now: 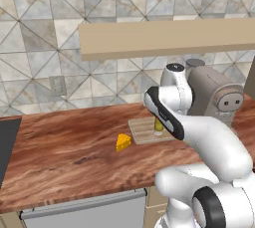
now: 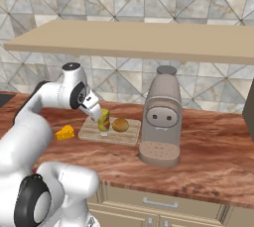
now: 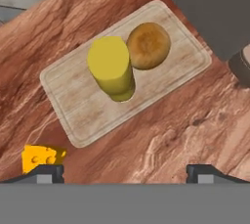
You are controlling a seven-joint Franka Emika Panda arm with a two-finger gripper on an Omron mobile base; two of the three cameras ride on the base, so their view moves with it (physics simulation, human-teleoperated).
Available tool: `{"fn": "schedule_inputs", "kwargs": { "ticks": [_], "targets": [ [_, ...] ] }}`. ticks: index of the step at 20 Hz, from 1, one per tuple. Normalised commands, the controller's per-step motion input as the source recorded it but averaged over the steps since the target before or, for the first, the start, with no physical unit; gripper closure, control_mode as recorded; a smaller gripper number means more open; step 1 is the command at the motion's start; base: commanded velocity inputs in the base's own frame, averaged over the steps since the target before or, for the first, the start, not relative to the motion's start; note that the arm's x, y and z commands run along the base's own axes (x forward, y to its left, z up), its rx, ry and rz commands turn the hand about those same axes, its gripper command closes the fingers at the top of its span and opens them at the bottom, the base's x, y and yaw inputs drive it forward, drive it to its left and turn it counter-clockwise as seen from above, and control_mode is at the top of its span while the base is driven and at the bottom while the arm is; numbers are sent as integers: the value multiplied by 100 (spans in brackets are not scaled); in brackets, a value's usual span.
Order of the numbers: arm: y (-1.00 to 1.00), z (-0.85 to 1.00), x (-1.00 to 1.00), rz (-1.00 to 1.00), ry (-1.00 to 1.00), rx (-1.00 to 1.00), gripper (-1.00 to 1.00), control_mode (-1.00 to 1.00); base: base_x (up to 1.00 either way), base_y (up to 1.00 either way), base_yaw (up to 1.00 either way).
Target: Retrieve the reheated potato from the microwave, then place the potato, cheese, and condiment on the cutting board.
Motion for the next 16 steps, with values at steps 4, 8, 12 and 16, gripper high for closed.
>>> {"fn": "schedule_inputs", "kwargs": {
  "ticks": [4,8,12,16],
  "targets": [
    [59,-18,-27,5,0,1,-100,-100,0,0,0],
    [67,-23,-3,5,0,1,-100,-100,0,0,0],
    [61,-34,20,2,5,0,-100,-100,0,0,0],
    [47,-32,29,0,6,2,-100,-100,0,0,0]
  ]
}}
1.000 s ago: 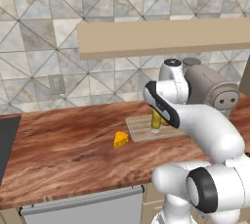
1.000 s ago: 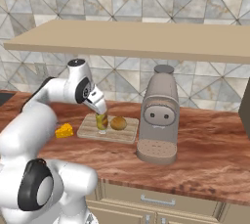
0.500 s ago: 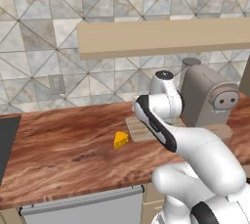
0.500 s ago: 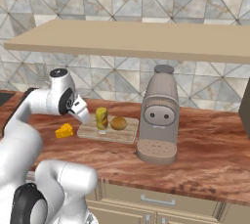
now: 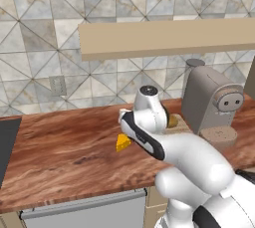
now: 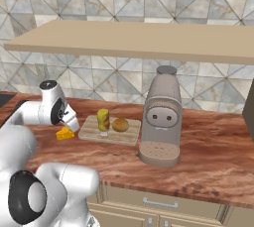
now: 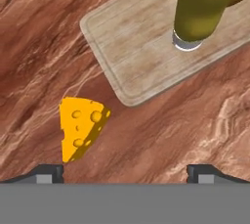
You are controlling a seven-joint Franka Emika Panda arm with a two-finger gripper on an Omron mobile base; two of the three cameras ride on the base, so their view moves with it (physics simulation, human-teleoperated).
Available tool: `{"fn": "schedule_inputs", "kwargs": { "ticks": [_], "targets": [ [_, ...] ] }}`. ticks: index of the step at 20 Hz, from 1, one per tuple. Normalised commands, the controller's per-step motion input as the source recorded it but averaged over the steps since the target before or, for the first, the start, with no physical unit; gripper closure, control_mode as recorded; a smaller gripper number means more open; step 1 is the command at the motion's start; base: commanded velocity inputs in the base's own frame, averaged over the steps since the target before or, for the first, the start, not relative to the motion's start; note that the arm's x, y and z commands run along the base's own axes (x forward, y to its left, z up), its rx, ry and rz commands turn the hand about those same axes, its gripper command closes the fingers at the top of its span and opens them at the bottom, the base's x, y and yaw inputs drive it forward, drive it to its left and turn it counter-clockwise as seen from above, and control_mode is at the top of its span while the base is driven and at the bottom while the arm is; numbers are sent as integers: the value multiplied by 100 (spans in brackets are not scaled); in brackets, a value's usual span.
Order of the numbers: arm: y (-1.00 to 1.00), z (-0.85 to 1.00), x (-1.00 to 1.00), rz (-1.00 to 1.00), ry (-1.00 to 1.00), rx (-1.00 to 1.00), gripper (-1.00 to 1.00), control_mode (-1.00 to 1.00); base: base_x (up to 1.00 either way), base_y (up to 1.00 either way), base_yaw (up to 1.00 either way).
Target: Retrieve the reheated potato from the microwave, then place the potato, cheese, and condiment on the cutting board.
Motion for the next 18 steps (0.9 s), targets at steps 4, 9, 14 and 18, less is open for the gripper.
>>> {"fn": "schedule_inputs", "kwargs": {
  "ticks": [4,9,14,18],
  "targets": [
    [28,-28,26,0,12,1,-100,-100,0,0,0],
    [29,-24,20,0,3,1,-100,-100,0,0,0],
    [22,-25,24,0,3,0,-100,-100,0,0,0],
    [4,-44,17,-1,3,0,-100,-100,0,0,0]
  ]
}}
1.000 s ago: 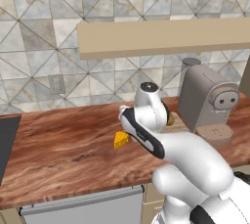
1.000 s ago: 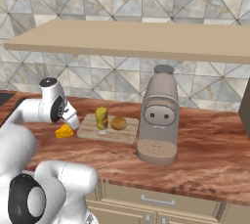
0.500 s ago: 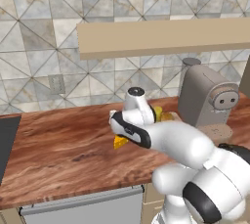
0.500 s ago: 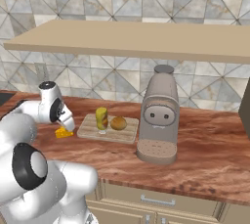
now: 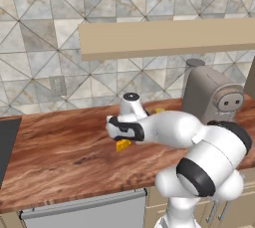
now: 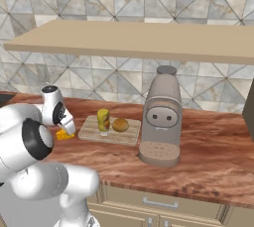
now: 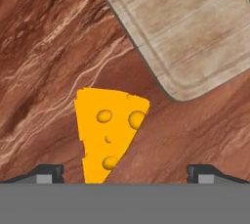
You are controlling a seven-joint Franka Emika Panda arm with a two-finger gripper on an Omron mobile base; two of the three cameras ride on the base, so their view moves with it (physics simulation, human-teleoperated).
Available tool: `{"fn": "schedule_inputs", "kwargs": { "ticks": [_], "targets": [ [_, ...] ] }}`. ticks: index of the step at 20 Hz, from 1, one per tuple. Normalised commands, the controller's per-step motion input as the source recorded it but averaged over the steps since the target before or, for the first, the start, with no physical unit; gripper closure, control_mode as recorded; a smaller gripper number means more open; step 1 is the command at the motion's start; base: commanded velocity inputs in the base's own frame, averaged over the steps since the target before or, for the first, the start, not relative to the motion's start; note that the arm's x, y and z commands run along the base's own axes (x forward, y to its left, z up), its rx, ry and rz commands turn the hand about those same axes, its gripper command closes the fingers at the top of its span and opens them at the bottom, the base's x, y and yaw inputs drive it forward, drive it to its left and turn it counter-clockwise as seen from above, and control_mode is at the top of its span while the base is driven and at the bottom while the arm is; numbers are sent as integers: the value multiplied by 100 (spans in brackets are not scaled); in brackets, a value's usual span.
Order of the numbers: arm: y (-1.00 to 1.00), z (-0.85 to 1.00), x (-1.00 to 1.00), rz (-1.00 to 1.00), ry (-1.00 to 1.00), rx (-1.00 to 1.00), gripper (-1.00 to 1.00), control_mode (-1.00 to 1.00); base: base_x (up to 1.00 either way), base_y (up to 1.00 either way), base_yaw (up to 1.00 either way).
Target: Retrieve the reheated potato from the microwave, then place the potato, cheese, and condiment on the cutting board.
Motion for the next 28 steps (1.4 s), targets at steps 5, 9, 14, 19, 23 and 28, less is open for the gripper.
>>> {"fn": "schedule_inputs", "kwargs": {
  "ticks": [5,9,14,19,23,28],
  "targets": [
    [0,-40,27,0,1,0,-100,-100,0,0,0],
    [6,-21,21,-1,1,0,-100,-100,0,0,0],
    [8,-18,15,-2,3,0,-100,-100,0,0,0],
    [8,-21,7,-5,8,-1,-100,-100,0,0,0],
    [1,-20,-1,-4,9,-6,100,-100,0,0,0],
    [-4,0,-6,0,1,0,100,-100,0,0,0]
  ]
}}
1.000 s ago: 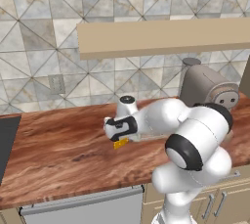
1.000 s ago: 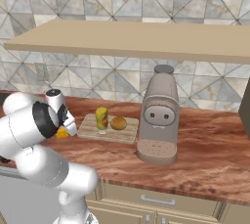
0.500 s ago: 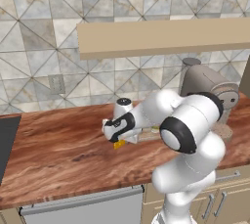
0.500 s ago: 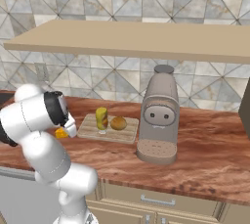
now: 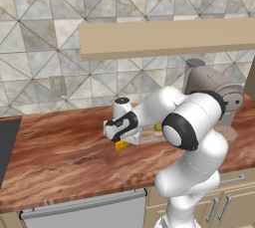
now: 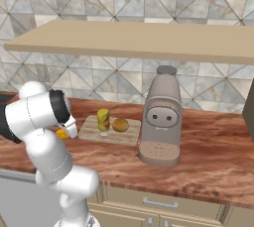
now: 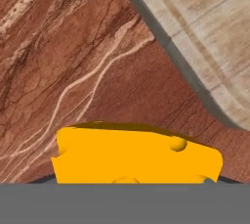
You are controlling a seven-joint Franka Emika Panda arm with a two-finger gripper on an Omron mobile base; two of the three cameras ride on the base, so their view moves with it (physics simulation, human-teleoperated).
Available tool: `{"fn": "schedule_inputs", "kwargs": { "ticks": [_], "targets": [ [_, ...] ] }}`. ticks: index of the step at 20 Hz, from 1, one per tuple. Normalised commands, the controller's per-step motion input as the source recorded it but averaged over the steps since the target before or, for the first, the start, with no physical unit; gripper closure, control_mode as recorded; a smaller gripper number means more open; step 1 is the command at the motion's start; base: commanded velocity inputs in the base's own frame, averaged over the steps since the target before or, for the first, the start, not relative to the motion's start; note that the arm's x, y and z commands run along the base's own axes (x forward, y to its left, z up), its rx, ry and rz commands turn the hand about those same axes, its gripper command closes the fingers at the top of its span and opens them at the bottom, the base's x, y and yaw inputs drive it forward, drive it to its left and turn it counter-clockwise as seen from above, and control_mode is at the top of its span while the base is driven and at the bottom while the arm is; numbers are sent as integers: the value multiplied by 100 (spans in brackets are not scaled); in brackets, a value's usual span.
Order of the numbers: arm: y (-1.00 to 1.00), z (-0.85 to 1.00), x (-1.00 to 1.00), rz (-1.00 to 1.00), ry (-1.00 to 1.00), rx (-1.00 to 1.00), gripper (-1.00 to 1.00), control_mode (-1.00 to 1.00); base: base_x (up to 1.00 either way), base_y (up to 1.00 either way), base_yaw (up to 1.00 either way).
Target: Retrieve the reheated potato from the microwave, then place the potato, cheese, and condiment on the cutting board.
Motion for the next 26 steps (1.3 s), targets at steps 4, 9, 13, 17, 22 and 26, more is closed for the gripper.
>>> {"fn": "schedule_inputs", "kwargs": {
  "ticks": [4,9,13,17,22,26],
  "targets": [
    [-1,33,-1,4,0,0,100,-100,0,0,0],
    [-15,33,0,25,-4,0,100,-100,0,0,0],
    [-28,18,2,33,-3,-2,100,-100,0,0,0],
    [-30,12,17,29,0,-2,100,-100,0,0,0],
    [-6,0,35,25,-4,0,100,-100,0,0,0],
    [0,0,34,29,-7,0,100,-100,0,0,0]
  ]
}}
